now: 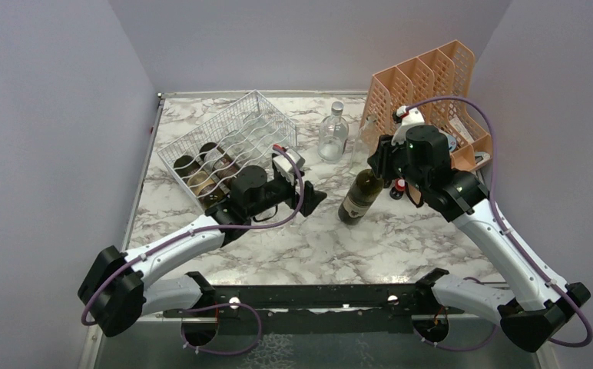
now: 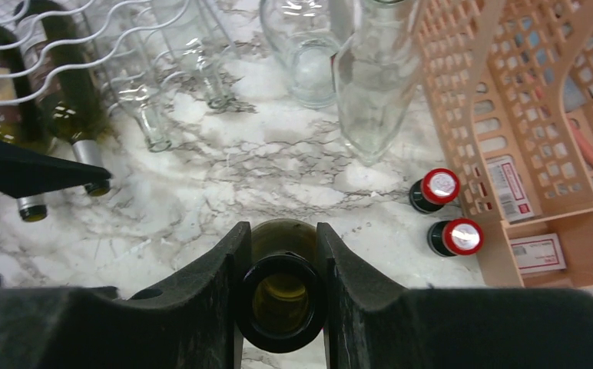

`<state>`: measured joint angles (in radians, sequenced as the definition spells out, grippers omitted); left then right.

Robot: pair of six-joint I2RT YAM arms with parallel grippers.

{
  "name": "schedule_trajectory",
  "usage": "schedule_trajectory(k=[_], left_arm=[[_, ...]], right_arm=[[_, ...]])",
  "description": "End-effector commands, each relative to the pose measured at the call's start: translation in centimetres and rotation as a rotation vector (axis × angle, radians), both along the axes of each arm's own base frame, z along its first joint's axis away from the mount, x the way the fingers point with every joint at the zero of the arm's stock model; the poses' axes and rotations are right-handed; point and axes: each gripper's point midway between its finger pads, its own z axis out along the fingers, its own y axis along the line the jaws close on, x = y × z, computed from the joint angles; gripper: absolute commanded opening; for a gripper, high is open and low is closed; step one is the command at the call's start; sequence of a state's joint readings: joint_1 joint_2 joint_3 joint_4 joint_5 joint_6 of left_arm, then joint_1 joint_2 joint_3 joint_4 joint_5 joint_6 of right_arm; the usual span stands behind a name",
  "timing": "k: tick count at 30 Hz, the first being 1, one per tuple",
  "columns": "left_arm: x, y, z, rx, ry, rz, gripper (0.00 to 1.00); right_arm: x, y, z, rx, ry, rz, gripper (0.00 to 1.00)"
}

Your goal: Put the wine bottle on the wine rack

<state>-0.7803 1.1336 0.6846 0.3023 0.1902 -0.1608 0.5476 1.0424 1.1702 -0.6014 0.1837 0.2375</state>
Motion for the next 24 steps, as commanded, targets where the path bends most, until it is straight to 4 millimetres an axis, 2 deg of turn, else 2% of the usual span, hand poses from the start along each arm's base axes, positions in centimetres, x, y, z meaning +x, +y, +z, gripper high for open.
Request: schedule_trajectory(k=[1,6,14,21,24], left_arm=[[-2.4,-3.5,0.1,-0.066,-0.056,-0.189,0.99],[-3.7,-5.2,-2.3,-0.061,-0.016,-0.272,0.99],[-4.0,-6.4,-4.6,-0.047,0.027,-0.322,0.99],[-5.5,-6.6,-4.4,-0.055,-0.014,-0.418,0.99],[-6.3,-6.4,-3.7,-0.059,-0.062,-0.462,0.99]], right_arm=[[-0.7,3.2,2.8,0.136,-0.057,0.155,0.01],[-1.4,5.4,3.2,0.190,-0.051,0.275,0.01],[-3.2,7.8,4.5,0.259,-0.056,0.448,0.01],[-5.3,8.9,6.2,0.292,-0.093,0.589,0.01],[-6.4,9.3,6.8,0.298,-0.118,0.660,0.01]])
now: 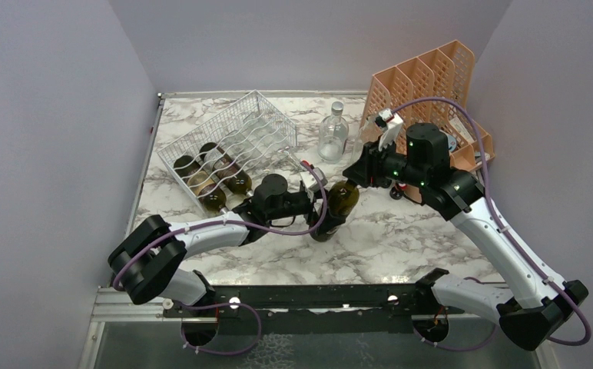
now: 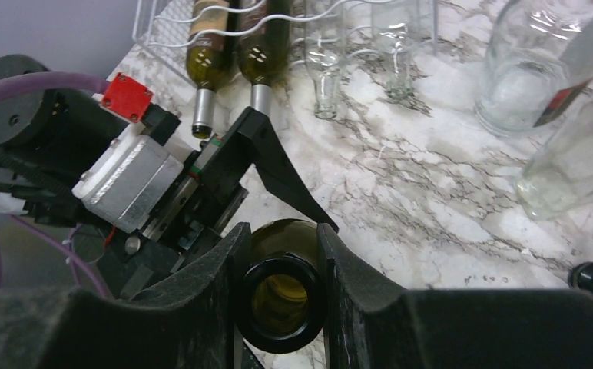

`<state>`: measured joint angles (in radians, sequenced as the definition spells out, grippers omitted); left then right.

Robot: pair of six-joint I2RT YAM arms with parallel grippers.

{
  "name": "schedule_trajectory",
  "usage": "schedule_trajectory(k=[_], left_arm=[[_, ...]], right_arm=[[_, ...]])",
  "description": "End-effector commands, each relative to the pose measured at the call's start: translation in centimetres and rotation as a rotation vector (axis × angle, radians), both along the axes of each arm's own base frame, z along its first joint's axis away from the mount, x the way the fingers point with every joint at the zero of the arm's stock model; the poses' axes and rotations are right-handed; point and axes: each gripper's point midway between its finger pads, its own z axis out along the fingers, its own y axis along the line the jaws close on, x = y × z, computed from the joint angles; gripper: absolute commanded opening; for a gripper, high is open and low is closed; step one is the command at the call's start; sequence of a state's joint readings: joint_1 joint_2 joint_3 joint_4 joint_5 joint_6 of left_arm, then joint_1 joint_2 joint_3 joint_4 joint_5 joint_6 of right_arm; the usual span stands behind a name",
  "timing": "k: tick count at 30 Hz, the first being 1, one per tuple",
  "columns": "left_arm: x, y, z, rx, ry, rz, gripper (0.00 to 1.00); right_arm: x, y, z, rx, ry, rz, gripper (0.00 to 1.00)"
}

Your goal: Put the wine bottle on the wine rack

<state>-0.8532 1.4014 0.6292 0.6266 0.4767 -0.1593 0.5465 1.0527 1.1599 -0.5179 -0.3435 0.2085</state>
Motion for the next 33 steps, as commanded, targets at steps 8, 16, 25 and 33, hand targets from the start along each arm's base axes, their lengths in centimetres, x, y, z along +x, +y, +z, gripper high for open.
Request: schedule_trajectory(k=[8,16,25,33], left_arm=[[-1.9,0.2,3.4,-0.085,-0.156,-0.106,0.82],[-0.2,0.4,6.6,-0.159,-0.271,-0.020,0.29],[3.4,0.8,7.6,-0.035,-0.692,0.061,0.00],[5.0,1.4,9.7,0.103,-1.163,0.060,0.00]], right_arm=[[-5.8,2.2,7.6,0.203,-0.279,0.358,0.01],[-6.7,1.9,8.4,0.220,-0.330,0.380,0.01],[-4.8,0.0,7.6,0.105,-0.264,0.215,0.55],[-3.7,-2.8,6.6,-0.006,-0.178,0.033,0.65]])
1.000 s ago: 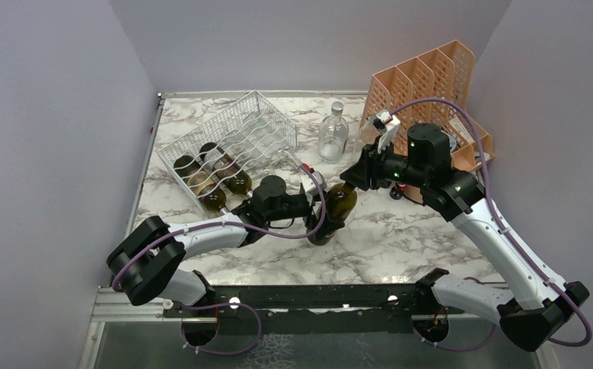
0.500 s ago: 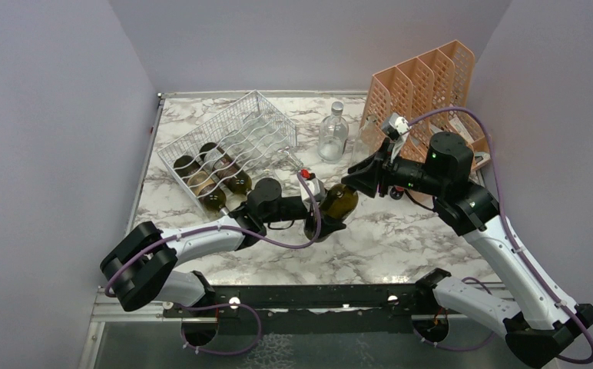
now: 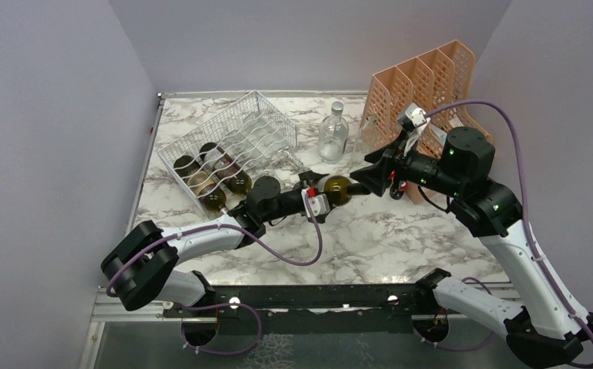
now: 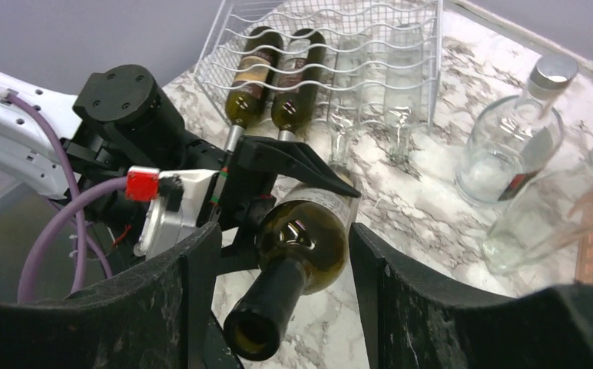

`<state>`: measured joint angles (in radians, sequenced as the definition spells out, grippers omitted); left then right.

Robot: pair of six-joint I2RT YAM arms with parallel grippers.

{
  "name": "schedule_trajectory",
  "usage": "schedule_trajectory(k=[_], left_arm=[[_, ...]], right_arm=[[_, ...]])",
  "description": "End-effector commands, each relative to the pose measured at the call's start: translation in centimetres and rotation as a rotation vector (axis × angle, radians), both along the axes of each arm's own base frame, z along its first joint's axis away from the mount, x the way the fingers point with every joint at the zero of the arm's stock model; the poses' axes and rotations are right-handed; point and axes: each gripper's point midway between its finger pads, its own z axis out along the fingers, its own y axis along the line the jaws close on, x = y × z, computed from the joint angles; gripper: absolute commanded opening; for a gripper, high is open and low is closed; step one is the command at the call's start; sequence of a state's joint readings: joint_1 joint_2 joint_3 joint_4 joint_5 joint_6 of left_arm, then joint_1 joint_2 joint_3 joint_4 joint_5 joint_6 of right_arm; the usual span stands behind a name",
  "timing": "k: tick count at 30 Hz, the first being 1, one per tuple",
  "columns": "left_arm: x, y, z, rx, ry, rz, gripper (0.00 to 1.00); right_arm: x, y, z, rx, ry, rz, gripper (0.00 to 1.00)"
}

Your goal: Put the wine bottle on the wine rack

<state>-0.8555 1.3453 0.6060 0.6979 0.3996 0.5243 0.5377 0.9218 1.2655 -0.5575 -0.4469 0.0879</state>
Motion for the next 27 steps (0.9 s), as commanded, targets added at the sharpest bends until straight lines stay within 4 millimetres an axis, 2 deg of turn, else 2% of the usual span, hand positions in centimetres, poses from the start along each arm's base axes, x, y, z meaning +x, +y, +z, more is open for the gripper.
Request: schedule_trajectory(k=[1,7,18,27], left_arm=[[1.5,0.0,7.2,-0.008,-0.489,0.017,0.00],[2.6,0.5,10.4,0.056,-0.725,0.077,0.00],[4.0,0.9,13.6,0.220,-0.985,0.128,0.00],[4.6,0.7,15.5,0.318,-1.114,0.136,0.00]], right_arm=[[0.1,-1.8,-1.1,-0.068,0.075,-0.104,0.65],[-0.6,-2.4,-2.1,-0.103,0.117,-0.112,0.67],[-1.5,-2.9,-6.0,-0.180,0.226,-0.101,0.68],[-0.8,-2.1,-9.2,-0.208,0.308,-0.095,0.68]])
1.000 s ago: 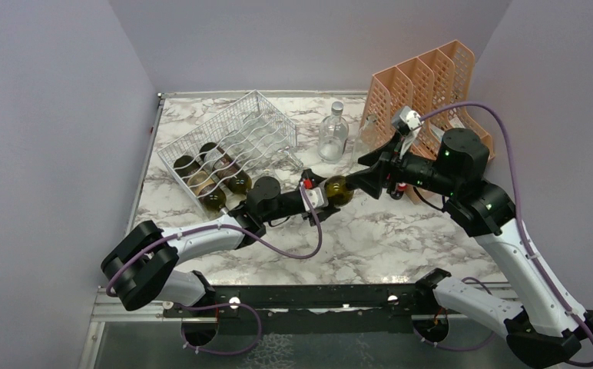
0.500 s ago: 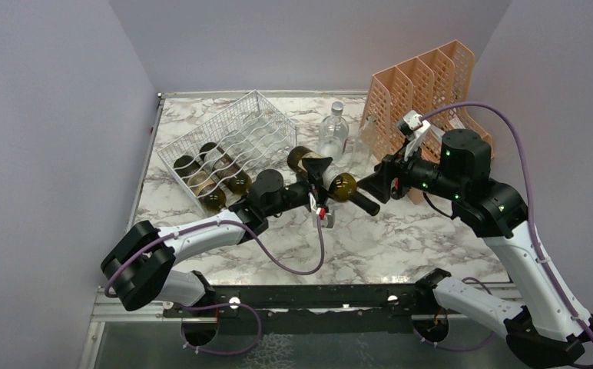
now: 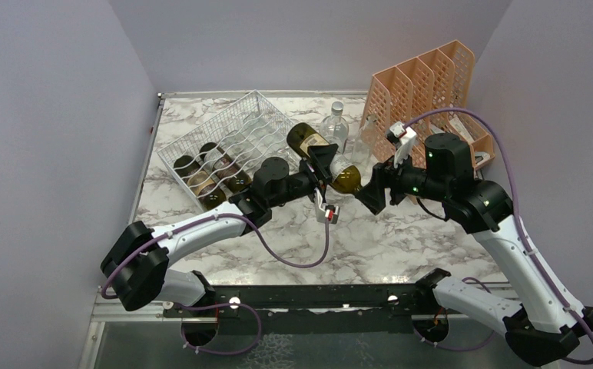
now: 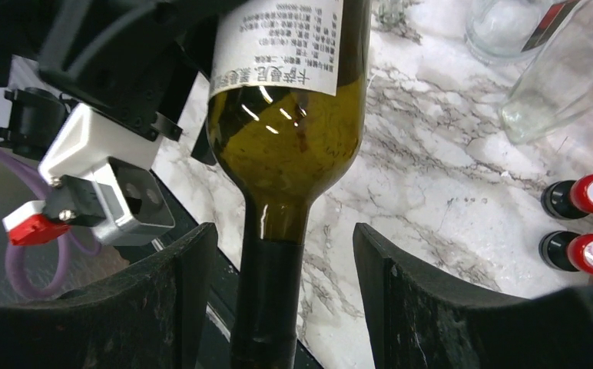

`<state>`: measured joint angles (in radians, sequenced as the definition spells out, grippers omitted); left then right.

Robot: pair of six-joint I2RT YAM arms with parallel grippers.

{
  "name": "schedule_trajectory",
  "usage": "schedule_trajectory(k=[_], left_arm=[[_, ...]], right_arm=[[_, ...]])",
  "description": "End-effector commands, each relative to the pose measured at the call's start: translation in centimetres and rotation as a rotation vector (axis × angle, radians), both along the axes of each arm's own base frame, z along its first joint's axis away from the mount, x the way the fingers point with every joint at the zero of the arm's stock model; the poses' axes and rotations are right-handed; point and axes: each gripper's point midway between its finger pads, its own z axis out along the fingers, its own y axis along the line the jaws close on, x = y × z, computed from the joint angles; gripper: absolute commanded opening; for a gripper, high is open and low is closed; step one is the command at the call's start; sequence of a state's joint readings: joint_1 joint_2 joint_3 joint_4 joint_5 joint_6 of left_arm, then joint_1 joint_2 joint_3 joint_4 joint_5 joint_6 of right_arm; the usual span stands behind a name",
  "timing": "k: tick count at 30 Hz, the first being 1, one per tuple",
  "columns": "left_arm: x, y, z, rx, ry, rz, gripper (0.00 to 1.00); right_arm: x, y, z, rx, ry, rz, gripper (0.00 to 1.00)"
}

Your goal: Put the wine bottle on the wine rack

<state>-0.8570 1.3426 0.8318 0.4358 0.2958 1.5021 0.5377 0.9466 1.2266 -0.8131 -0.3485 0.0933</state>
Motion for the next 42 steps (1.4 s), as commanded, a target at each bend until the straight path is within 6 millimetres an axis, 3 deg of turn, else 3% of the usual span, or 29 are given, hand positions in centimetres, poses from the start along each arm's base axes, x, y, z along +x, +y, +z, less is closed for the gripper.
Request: schedule_trajectory(k=[1,10,25,28,32,34,35,39,40,41,42], left_arm=[[-0.1,0.7,7.7,-0.057,-0.237,0.025,0.00],[0.5,0.9,6.0,0.026,-0.251,0.071,0.00],[0.2,0.4,6.3,0.004,-0.211,0.057,0.00],[0.2,0.4,6.1,0.003,-0.197,0.058,0.00],[0.3,0.6,6.2,-0.004,-0.189,0.071,0.00],[0.4,0.6,6.2,-0.007,-0.180,0.072,0.01],[0.3,0.6,6.1,-0.010,-0.172,0.070,0.07],[-0.1,0.5,4.9,-0.001,-0.149,0.049,0.52],[-0.1,0.5,4.7,-0.001,-0.139,0.047,0.87],[-0.1,0.4,4.6,-0.006,-0.125,0.050,0.98],[-0.1,0.3,4.5,-0.015,-0.107,0.052,0.99]], right_arm=[[0.1,0.4,-1.8,-0.016,0.059,-0.004,0.68],[0.8,2.2,-5.3,-0.001,0.162,0.034,0.63],[1.7,3.8,-7.6,0.041,0.235,0.030,0.47],[1.8,4.0,-7.8,0.052,0.241,0.028,0.38],[1.9,3.9,-7.6,0.053,0.232,0.021,0.06],[2.1,3.7,-7.4,0.051,0.219,0.006,0.01],[2.3,3.6,-7.1,0.052,0.206,-0.003,0.01],[3.0,3.1,-5.5,0.072,0.136,-0.051,0.01],[3.3,2.9,-5.1,0.076,0.120,-0.067,0.01],[3.6,2.7,-4.7,0.080,0.101,-0.086,0.01],[3.8,2.5,-4.4,0.083,0.084,-0.106,0.01]])
